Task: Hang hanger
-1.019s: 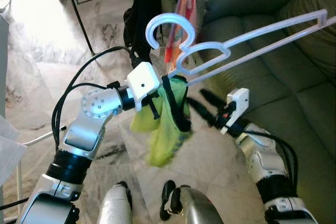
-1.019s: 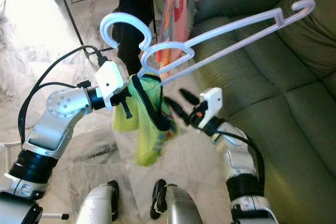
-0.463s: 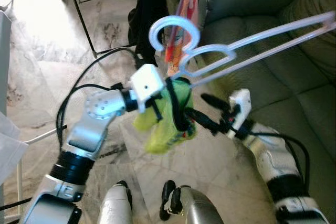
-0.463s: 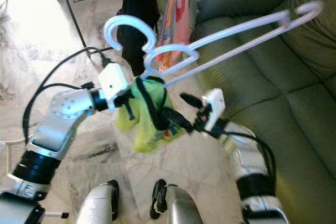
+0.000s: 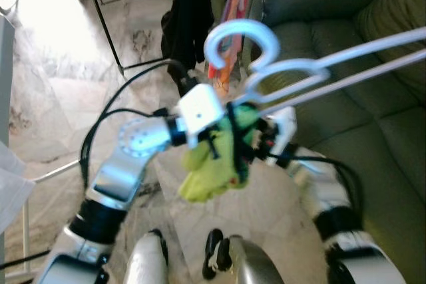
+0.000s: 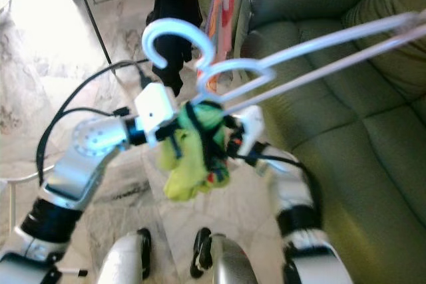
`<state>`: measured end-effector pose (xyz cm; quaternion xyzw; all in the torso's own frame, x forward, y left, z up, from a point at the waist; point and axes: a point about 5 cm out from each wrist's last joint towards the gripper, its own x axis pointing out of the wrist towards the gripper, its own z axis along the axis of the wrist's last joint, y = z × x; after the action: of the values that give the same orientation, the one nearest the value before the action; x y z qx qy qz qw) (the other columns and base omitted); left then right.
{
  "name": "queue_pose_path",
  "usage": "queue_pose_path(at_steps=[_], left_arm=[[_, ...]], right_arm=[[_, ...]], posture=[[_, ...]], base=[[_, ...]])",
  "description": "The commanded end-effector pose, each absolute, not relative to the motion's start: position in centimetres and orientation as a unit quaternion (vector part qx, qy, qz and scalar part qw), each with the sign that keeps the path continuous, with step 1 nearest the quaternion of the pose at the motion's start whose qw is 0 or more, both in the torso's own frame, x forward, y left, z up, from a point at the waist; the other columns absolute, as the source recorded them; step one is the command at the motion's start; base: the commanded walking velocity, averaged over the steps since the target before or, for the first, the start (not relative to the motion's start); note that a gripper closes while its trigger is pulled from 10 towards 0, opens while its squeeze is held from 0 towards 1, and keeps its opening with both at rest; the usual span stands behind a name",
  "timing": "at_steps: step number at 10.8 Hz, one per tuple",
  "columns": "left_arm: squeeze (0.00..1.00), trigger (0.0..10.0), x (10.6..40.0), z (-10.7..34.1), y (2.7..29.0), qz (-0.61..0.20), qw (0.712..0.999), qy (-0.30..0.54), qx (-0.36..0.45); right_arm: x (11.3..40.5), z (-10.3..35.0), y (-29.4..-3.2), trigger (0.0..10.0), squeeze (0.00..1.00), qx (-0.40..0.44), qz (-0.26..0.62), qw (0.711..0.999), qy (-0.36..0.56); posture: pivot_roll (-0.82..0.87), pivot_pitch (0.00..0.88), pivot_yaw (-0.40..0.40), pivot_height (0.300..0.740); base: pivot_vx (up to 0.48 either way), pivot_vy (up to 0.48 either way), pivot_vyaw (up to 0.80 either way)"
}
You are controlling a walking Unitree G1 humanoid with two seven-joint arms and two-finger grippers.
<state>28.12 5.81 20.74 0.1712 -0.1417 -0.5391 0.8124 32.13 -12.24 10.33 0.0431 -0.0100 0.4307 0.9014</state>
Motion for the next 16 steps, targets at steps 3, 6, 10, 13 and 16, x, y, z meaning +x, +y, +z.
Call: queue_pose_path(at_steps=[3,6,10,13,16], left_arm=[[0.00,10.0,27.3,23.0,4.9,-0.543,0.805,-0.185,0.149],[0.00,10.0,29.7,24.8,8.5,-0.472,0.842,-0.194,0.175],[0.00,10.0,31.8,24.0,14.5,-0.394,0.881,-0.151,0.214],[0.00,10.0,29.6,18.7,17.0,-0.460,0.879,-0.014,0.122],[0.00,10.0,26.5,10.8,19.4,-0.489,0.855,0.149,0.090]], right_arm=[[31.6,6.6,-12.5,3.8,0.00,-0.007,0.363,0.928,0.086],[28.8,3.1,-18.2,0.0,0.00,-0.030,0.289,0.939,0.181],[29.0,5.7,-28.5,0.0,0.00,-0.086,0.020,0.984,0.156],[31.2,11.9,-32.4,0.0,0.00,-0.072,-0.149,0.986,0.028],[32.6,15.6,-32.2,0.0,0.00,-0.074,-0.170,0.979,-0.079]], posture=[[0.10,0.224,-0.096,0.740],[0.09,0.232,-0.109,0.740],[0.05,0.230,-0.122,0.740],[0.05,0.228,-0.124,0.740],[0.05,0.227,-0.129,0.740]], base=[[0.000,0.000,0.00],[0.000,0.000,0.00],[0.000,0.000,0.00],[0.000,0.000,0.00],[0.000,0.000,0.00]])
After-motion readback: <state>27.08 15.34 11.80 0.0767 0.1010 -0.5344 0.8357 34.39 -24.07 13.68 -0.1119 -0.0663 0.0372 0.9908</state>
